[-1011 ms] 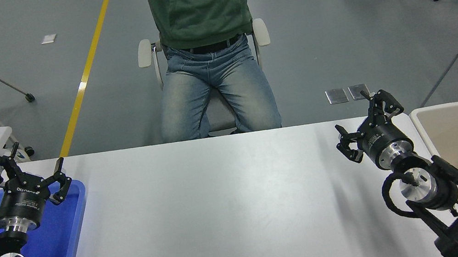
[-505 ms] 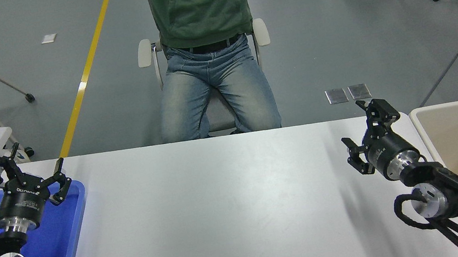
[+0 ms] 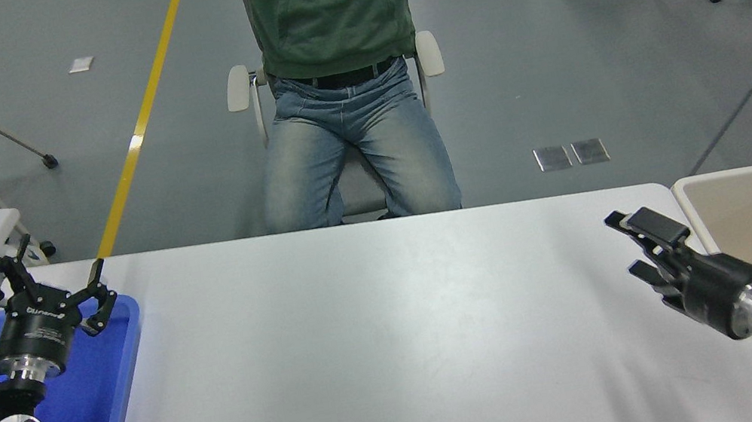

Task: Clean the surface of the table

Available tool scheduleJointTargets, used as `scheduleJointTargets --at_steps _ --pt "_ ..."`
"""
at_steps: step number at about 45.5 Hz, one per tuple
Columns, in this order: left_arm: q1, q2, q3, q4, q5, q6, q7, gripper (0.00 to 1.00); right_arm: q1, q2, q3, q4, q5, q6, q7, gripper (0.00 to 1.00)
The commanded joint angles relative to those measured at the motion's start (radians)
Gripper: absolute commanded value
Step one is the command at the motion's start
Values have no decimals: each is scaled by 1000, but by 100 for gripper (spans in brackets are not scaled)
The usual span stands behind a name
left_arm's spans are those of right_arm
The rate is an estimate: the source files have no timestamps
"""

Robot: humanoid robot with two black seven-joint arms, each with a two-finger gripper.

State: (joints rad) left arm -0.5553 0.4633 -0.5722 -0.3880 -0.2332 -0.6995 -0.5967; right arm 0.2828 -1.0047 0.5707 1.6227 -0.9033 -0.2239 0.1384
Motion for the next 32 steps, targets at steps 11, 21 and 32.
scheduleJointTargets --at_steps 11,21,32 --pt "0 0 0 0 0 0 0 100 -7 -282 -116 123 -314 178 4 99" --pt "0 0 0 0 0 0 0 100 -7 -258 -253 123 -585 186 75 99" --pt "0 0 0 0 0 0 0 100 -19 -169 -328 123 -625 186 109 99"
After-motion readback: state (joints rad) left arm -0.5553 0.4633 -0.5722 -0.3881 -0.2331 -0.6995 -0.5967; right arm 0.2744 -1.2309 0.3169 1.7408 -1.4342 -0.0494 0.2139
